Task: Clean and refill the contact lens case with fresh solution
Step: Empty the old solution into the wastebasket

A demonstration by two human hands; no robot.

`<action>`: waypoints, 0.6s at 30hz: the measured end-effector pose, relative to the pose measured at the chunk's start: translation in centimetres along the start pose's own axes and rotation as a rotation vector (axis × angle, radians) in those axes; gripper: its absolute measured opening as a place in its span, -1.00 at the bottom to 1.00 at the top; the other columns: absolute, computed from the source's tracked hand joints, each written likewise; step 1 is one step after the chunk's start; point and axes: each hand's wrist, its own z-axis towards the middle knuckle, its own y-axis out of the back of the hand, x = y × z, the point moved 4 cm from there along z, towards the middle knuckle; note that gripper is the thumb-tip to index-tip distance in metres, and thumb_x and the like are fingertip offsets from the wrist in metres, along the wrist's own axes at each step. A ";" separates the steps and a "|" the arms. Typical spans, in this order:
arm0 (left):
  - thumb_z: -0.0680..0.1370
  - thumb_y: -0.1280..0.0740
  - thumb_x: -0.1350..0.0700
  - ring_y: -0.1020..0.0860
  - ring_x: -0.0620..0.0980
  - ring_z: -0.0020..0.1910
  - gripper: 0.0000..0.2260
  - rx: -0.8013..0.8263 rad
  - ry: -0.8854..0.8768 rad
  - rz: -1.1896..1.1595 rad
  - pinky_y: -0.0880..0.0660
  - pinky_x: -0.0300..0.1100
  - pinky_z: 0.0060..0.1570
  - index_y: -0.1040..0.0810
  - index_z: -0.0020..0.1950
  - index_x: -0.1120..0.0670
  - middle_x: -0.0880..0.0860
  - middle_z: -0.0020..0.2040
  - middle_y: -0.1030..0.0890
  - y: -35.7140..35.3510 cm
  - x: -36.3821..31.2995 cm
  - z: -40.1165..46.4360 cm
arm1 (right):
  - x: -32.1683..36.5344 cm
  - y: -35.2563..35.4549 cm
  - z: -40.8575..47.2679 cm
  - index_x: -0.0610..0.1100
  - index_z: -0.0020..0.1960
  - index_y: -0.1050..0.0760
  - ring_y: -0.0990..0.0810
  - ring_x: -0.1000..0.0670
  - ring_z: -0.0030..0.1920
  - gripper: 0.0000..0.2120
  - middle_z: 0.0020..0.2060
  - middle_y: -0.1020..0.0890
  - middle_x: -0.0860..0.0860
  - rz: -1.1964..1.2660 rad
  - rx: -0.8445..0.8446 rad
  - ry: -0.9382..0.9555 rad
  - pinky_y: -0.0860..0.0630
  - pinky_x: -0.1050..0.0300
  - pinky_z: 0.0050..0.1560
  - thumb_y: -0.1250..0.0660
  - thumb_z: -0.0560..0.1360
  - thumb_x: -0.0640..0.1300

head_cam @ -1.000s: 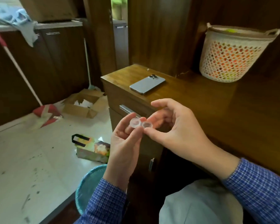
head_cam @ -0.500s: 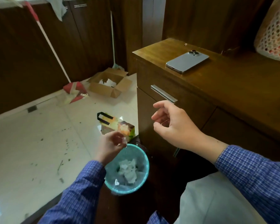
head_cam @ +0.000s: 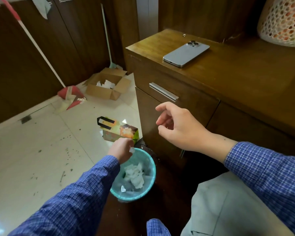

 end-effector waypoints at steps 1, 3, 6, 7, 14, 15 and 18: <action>0.51 -0.51 0.21 -0.68 0.07 0.02 -0.81 -0.025 -0.012 0.005 -0.65 -0.06 0.07 -0.69 0.11 0.06 0.08 0.09 -0.72 0.5 -0.2 0.0 | 0.0 0.0 0.0 0.00 0.35 -0.44 -0.61 0.23 -0.04 -0.57 -0.11 -0.64 0.17 0.003 0.003 0.000 -0.58 0.36 -0.08 -0.43 0.52 -0.14; 0.49 -0.53 0.23 -0.69 0.08 0.00 -0.79 -0.106 -0.035 0.008 -0.66 -0.07 0.05 -0.70 0.11 0.08 0.07 0.05 -0.74 1.9 -0.6 0.1 | -0.1 -0.1 -0.1 0.01 0.34 -0.44 -0.61 0.23 -0.05 -0.58 -0.12 -0.64 0.16 0.013 0.011 0.003 -0.58 0.36 -0.07 -0.43 0.52 -0.14; 0.48 -0.53 0.25 -0.69 0.08 -0.09 -0.81 -0.198 0.000 -0.036 -0.65 -0.09 -0.06 -0.70 0.07 0.09 0.05 -0.02 -0.73 2.8 -0.6 0.0 | -0.2 -0.3 -0.1 0.02 0.34 -0.44 -0.61 0.23 -0.05 -0.59 -0.12 -0.64 0.17 0.016 0.031 0.001 -0.59 0.35 -0.06 -0.43 0.52 -0.13; 0.51 -0.48 0.28 -0.66 0.07 -0.11 -0.85 -0.161 0.050 -0.022 -0.64 -0.09 -0.08 -0.67 0.03 0.10 0.06 -0.04 -0.71 2.4 -0.4 -0.2 | -0.1 -0.3 0.0 0.02 0.34 -0.44 -0.61 0.23 -0.05 -0.59 -0.12 -0.64 0.17 0.015 0.037 0.005 -0.58 0.36 -0.07 -0.43 0.53 -0.13; 0.55 -0.26 0.38 -0.47 -0.01 -0.30 -0.80 0.064 0.230 0.117 -0.51 -0.15 -0.22 -0.45 -0.14 0.09 0.04 -0.22 -0.50 -0.5 -0.5 -1.2 | 0.3 0.2 -0.2 0.01 0.35 -0.42 -0.61 0.23 -0.07 -0.58 -0.12 -0.64 0.15 0.006 0.073 0.029 -0.56 0.39 -0.10 -0.42 0.53 -0.13; 0.54 -0.27 0.38 -0.51 0.01 -0.25 -0.81 0.051 0.223 0.103 -0.55 -0.13 -0.18 -0.48 -0.10 0.09 0.05 -0.15 -0.55 0.2 -0.9 -0.9 | 0.4 0.6 -0.4 0.02 0.35 -0.42 -0.61 0.24 -0.07 -0.58 -0.13 -0.64 0.15 -0.001 0.071 0.030 -0.57 0.39 -0.11 -0.42 0.53 -0.12; 0.51 -0.31 0.37 -0.57 0.07 -0.11 -0.77 -0.001 0.203 0.042 -0.62 -0.09 -0.07 -0.60 0.06 0.10 0.07 -0.03 -0.63 3.0 -2.1 -0.1 | 0.8 1.9 -1.2 0.04 0.35 -0.42 -0.61 0.24 -0.05 -0.58 -0.11 -0.64 0.15 -0.017 0.048 0.027 -0.60 0.35 -0.10 -0.43 0.53 -0.10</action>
